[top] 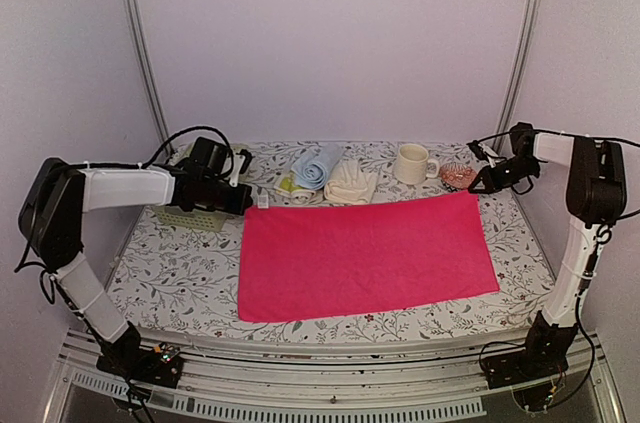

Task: Roll the towels
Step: Pick up the towel from the center of the board, then fold the towel at the center of the board.

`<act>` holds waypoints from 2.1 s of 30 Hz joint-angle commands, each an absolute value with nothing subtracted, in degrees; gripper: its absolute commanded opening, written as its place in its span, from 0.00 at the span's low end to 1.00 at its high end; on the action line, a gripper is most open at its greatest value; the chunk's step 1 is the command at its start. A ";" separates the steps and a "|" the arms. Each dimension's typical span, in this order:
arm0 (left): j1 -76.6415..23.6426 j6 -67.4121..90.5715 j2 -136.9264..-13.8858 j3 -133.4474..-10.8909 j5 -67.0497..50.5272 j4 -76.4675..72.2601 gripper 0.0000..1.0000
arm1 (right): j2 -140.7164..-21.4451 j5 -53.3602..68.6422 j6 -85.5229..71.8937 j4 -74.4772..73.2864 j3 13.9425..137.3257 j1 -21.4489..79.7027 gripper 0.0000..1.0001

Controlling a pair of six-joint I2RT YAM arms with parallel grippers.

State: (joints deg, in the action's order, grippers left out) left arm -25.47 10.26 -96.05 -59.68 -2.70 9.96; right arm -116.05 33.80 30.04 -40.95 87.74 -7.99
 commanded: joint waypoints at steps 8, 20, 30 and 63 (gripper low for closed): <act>-24.74 8.92 -88.50 -56.48 -4.32 14.70 0.00 | -105.58 35.67 36.12 -40.71 79.04 -7.94 0.03; -24.83 6.10 -84.53 -54.13 -8.77 18.28 0.00 | -99.05 33.54 39.62 -43.26 73.41 -11.34 0.03; -24.79 4.19 -88.53 -57.75 -8.53 15.03 0.00 | -101.03 34.84 37.69 -42.43 77.29 -13.26 0.03; -25.54 11.29 -88.28 -55.98 -20.65 41.88 0.00 | -86.70 30.47 47.76 -46.70 51.85 -17.12 0.03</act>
